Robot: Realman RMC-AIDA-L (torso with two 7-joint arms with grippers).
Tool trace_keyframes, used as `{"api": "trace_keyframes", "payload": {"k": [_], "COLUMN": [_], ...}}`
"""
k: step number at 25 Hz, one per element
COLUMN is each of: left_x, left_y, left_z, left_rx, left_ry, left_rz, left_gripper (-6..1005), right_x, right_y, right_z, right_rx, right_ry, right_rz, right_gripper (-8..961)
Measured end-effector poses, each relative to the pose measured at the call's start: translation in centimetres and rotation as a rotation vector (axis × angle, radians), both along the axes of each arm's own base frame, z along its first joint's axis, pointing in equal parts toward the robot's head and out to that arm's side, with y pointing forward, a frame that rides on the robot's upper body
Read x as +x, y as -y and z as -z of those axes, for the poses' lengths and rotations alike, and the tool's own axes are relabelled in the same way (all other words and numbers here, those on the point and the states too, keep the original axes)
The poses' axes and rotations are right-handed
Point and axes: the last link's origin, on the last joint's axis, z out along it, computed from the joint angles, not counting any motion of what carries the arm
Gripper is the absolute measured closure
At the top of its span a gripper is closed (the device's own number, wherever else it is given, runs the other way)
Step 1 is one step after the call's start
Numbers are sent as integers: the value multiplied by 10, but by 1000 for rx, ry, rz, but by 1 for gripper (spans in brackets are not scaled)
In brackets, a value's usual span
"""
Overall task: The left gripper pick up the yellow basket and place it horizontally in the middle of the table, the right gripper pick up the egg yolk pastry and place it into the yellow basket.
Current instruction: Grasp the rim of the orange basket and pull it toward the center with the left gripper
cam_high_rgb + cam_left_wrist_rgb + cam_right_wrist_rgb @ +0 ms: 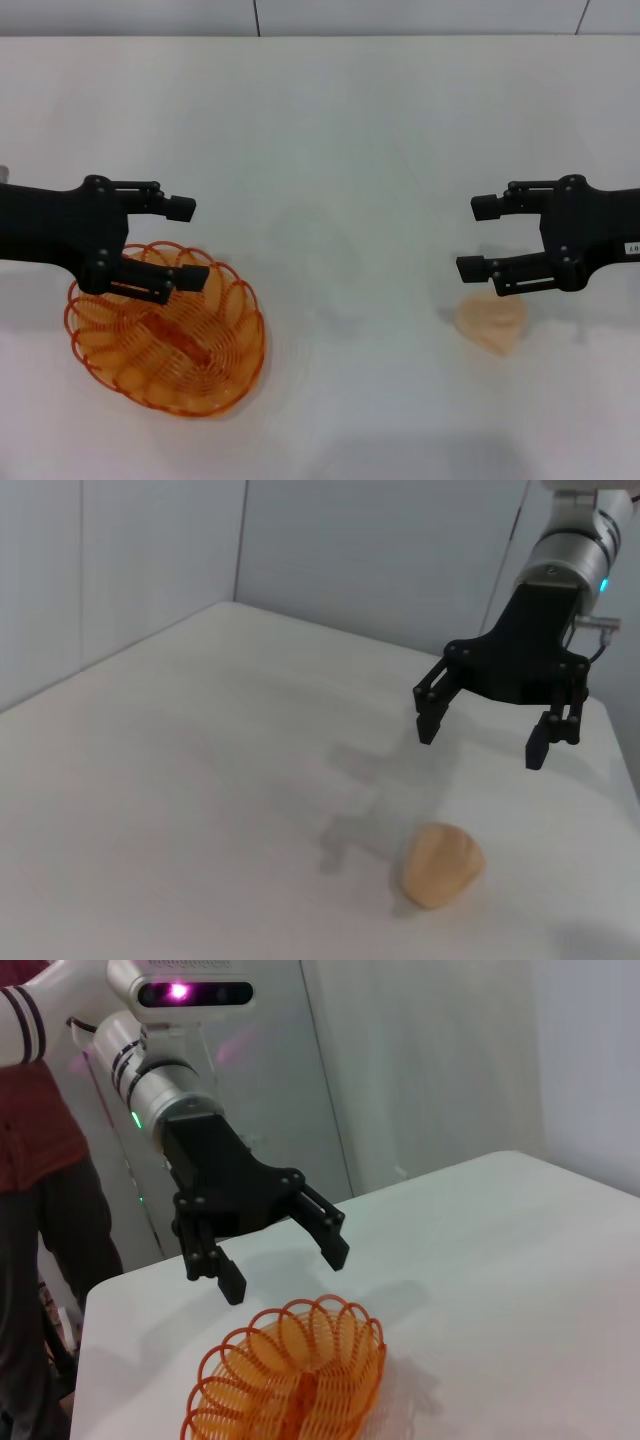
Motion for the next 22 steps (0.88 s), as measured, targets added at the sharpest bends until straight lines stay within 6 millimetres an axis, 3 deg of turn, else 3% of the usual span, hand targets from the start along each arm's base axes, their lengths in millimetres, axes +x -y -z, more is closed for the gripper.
{"api": "trace_keyframes", "payload": {"k": [9,16,22], "left_x": [-7,-18,-24], "left_y": [-8,-15,-20], "left_z": [-23,-47,-55], "left_rx": [35,64,57], "left_ry": [-127,-320,-461], "left_rz": [-103,-298,-462], "left_gripper": [134,138,141], "right_x": [3,3,3], "right_y": [1,1,1], "right_z": [1,2,2], "right_rx": [-3,-5,-6], "right_ry": [3,4,2], "right_rz": [8,8,11], "right_gripper": [168,170,171]}}
